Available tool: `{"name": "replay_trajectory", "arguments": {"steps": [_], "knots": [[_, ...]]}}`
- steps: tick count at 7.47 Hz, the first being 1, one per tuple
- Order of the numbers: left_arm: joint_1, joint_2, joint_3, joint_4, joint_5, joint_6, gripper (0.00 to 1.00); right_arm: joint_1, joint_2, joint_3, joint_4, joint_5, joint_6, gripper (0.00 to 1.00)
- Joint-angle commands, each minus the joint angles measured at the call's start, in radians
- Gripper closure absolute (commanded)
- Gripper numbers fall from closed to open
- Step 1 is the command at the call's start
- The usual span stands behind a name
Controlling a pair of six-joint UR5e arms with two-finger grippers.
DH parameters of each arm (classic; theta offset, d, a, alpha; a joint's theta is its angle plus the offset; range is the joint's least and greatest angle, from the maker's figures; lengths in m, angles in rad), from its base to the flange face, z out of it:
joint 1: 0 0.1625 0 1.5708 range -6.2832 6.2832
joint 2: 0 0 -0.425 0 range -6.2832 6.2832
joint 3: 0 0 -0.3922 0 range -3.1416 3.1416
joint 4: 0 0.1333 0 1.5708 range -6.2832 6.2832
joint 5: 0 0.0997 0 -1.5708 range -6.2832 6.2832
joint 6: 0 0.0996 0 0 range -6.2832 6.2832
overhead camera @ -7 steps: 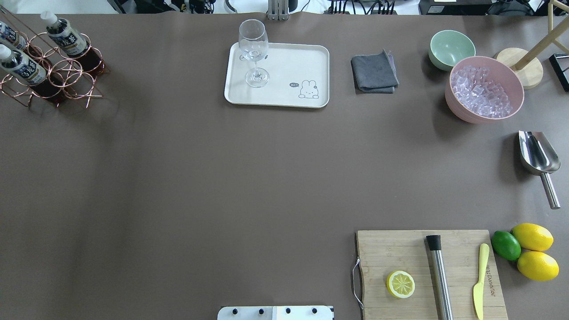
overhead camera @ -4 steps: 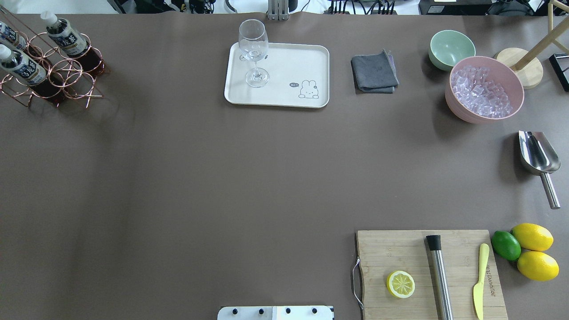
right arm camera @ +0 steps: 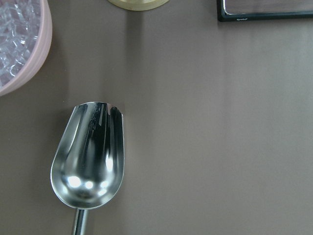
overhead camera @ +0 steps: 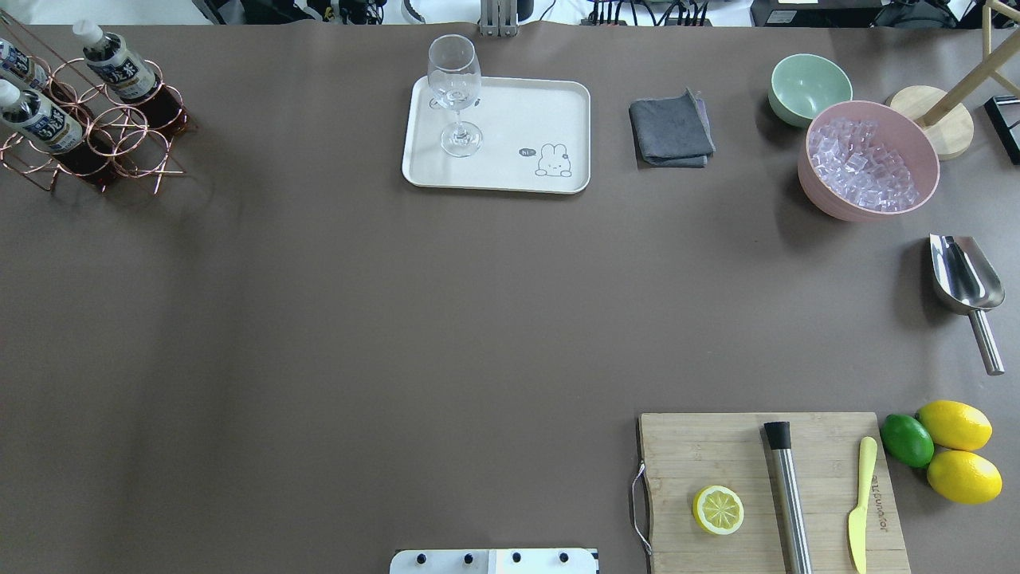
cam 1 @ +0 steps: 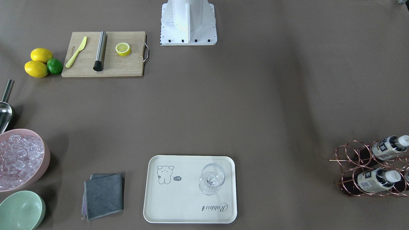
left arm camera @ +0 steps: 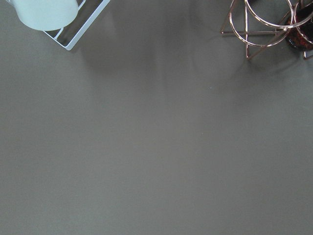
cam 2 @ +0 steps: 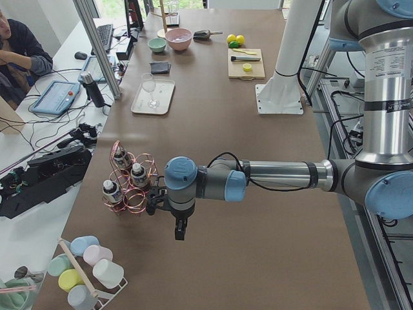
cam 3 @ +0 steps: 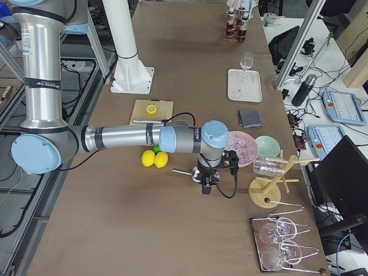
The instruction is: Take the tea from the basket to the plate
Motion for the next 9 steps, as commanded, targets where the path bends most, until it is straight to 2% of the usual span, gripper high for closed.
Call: {"name": "replay_trajectory", "arguments": {"steps": [1, 6, 9], "knots": [[0.001, 0.000, 0.000, -0.003, -0.001, 0.001, 0.03, 0.000, 0.000, -0.001, 0.003, -0.001, 0.002, 0.00], [0.001, -0.004, -0.011, -0.023, -0.002, 0.006, 0.03, 0.000, 0.000, -0.001, 0.004, 0.000, 0.000, 0.00], [0.001, -0.001, -0.003, -0.135, -0.002, 0.006, 0.03, 0.000, 0.001, -0.003, 0.004, 0.000, 0.000, 0.00]]}}
